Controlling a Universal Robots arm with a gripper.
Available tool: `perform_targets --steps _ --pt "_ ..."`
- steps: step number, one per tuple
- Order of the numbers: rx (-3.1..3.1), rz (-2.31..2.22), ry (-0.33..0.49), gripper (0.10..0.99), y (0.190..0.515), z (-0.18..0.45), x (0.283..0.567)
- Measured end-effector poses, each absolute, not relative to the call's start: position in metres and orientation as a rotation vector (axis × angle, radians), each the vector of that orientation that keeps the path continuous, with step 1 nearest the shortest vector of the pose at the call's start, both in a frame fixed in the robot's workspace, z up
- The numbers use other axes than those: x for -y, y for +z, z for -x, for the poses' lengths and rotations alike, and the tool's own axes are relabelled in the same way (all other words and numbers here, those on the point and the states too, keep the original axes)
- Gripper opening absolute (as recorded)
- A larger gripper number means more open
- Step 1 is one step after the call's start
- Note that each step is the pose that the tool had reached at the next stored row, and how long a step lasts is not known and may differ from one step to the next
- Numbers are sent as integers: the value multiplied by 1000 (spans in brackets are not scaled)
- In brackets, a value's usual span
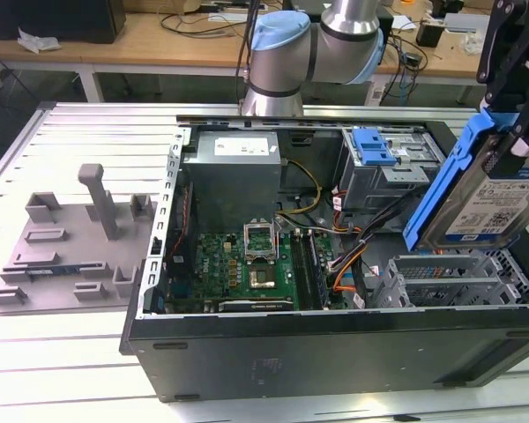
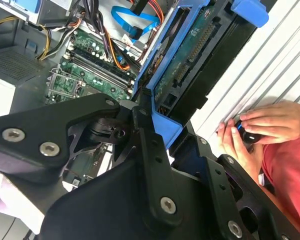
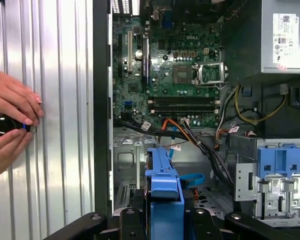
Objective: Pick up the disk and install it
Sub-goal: 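Insert the disk into the insertion slot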
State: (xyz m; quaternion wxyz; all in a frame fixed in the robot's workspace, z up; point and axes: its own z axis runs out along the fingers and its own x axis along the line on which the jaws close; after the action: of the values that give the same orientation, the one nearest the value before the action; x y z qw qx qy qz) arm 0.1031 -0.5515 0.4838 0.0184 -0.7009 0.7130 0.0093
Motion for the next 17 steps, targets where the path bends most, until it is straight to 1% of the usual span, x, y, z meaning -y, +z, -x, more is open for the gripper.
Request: perform_targets --steps 17 --pt "-2210 2180 29 369 478 -104 555"
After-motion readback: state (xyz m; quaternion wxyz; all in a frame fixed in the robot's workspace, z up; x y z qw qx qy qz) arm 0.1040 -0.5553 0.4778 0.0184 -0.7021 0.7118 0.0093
